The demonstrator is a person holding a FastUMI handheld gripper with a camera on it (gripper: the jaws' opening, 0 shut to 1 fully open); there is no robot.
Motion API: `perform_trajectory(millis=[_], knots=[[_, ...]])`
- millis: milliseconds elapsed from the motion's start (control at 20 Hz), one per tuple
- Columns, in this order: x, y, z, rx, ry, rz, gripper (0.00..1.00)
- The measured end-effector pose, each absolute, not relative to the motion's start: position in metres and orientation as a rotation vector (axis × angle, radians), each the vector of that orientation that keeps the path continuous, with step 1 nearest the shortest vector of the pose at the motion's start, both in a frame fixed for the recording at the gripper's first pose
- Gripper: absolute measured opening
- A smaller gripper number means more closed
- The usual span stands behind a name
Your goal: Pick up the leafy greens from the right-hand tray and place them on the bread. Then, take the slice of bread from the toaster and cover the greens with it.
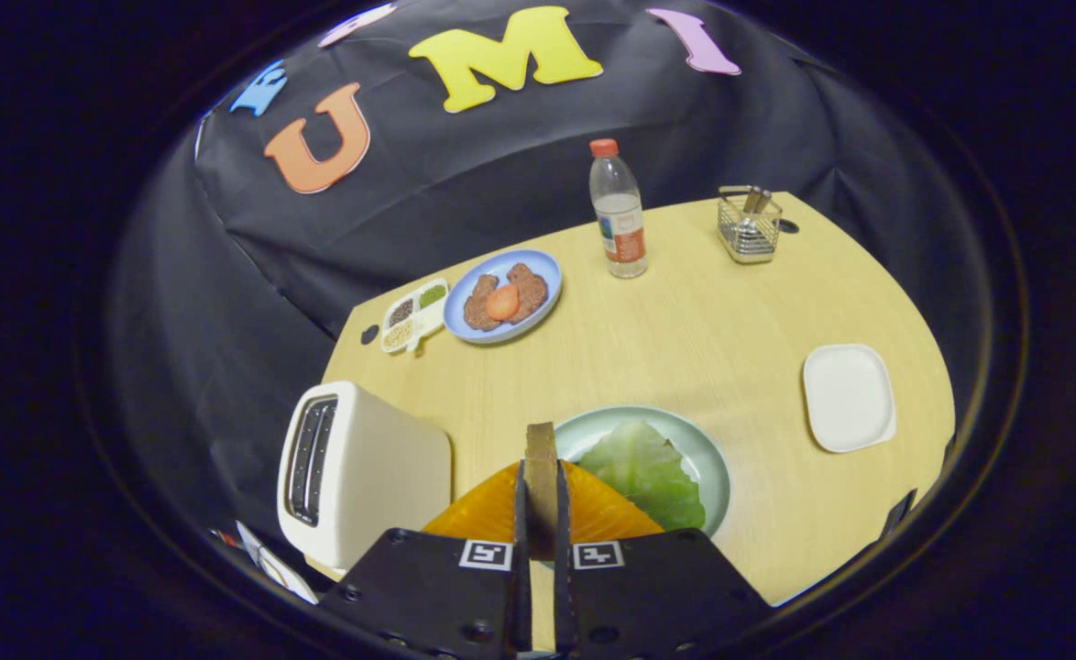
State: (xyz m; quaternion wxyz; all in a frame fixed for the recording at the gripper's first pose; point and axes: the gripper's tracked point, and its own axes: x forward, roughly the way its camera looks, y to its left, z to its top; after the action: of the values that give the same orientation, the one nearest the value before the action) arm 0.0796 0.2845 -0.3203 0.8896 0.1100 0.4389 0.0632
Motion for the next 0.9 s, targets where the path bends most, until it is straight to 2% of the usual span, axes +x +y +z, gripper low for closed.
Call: perform_trajectory(millis=[450, 600, 650, 700, 750, 850, 900], knots=[[0.086, 0.226, -0.36, 0.223, 0.972, 0.067, 0.11], [0.088, 0.209, -0.379, 0.203, 1.001, 0.051, 0.15], [0.088, 0.206, -0.386, 0.203, 1.01, 0.053, 0.27], [0.089, 0.204, -0.389, 0.205, 1.013, 0.058, 0.27], [0.09, 0.201, -0.392, 0.194, 1.014, 0.061, 0.34], [0.089, 0.199, -0.391, 0.172, 1.016, 0.081, 0.39], [0.089, 0.199, -0.387, 0.161, 1.014, 0.101, 0.45]])
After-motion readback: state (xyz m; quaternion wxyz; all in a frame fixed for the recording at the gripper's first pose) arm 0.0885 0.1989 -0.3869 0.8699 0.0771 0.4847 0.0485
